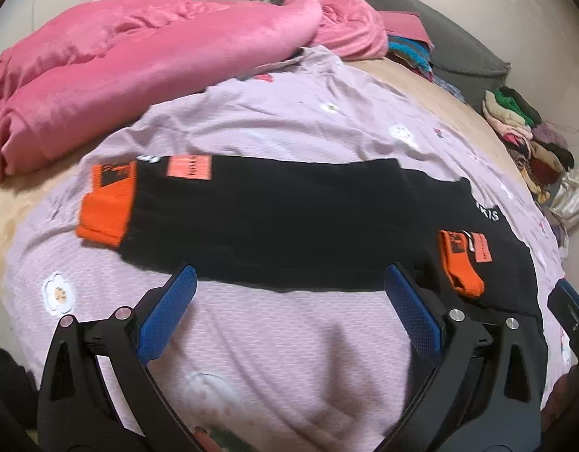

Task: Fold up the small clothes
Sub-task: 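Withdraw the left gripper and move it to the other sleeve, then grasp the orange cuff of the other sleeve with the left gripper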

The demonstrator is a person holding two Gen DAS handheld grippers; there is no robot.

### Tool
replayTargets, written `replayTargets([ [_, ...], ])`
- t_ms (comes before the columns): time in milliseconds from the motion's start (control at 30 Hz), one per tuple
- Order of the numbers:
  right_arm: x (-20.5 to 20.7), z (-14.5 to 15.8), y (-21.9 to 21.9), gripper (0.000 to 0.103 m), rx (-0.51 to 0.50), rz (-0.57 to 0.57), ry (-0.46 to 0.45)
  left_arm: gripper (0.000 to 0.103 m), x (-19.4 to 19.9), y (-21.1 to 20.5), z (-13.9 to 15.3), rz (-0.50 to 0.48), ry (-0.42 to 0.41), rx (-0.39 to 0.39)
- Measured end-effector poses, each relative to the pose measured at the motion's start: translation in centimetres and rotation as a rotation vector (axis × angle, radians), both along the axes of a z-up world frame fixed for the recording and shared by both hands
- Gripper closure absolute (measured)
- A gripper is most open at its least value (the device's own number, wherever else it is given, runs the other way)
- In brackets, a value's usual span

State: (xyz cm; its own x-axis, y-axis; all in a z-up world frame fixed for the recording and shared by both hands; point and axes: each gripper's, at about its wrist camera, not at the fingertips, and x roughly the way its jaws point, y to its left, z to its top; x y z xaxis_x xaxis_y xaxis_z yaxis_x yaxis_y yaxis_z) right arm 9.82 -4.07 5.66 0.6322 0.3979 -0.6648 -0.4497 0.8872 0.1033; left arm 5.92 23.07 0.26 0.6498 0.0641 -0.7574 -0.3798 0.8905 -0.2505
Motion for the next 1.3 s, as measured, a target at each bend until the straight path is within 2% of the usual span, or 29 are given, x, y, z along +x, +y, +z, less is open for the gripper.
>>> replayTargets([
  [467, -1.2, -0.9, 5.0, 0.004, -0.015, 0.118, 0.019, 0.01, -2.4, 5.9, -1.7, 0.147, 0.025, -0.031],
  [633, -1.2, -1.5, 5.1, 0.004, -0.033, 0.107, 0.029, 0.01, -2.9, 8.5, -3.3, 0.212, 0.017, -0.126],
  [867, -0.7, -2.1, 4.3, 0.004, -0.037, 0.089, 0.043, 0.011, -3.3, 11.4, -4.5, 0.309, -0.031, -0.189],
  [900, -0.7, -2.1, 4.2, 0.004, -0.037, 0.087, 0.044, 0.014, -3.3, 11.6, -4.5, 0.316, -0.036, -0.189],
  [933, -0.6, -2.2, 4.0, 0.004, -0.038, 0.084, 0.046, 0.021, -3.1, 11.9, -4.4, 0.323, -0.041, -0.187],
  [1000, -0.4, -2.3, 3.8, 0.004, -0.04, 0.075, 0.048, 0.04, -2.6, 12.3, -4.3, 0.333, -0.043, -0.184],
  [1033, -0.3, -2.3, 3.6, 0.004, -0.039, 0.071, 0.051, 0.045, -2.3, 12.5, -4.4, 0.334, -0.04, -0.188],
  [1067, -0.2, -2.3, 3.4, 0.004, -0.039, 0.068, 0.052, 0.058, -2.1, 12.6, -4.3, 0.334, -0.039, -0.19],
  [1100, -0.1, -2.3, 3.3, 0.004, -0.04, 0.063, 0.052, 0.075, -1.8, 12.8, -4.3, 0.339, -0.041, -0.196],
  [1167, 0.0, -2.3, 2.8, 0.004, -0.035, 0.056, 0.051, 0.095, -1.6, 13.0, -4.1, 0.34, -0.049, -0.207],
  [1300, 0.2, -2.1, 2.0, 0.004, -0.027, 0.043, 0.05, 0.098, -2.0, 12.3, -2.4, 0.317, -0.119, -0.209],
])
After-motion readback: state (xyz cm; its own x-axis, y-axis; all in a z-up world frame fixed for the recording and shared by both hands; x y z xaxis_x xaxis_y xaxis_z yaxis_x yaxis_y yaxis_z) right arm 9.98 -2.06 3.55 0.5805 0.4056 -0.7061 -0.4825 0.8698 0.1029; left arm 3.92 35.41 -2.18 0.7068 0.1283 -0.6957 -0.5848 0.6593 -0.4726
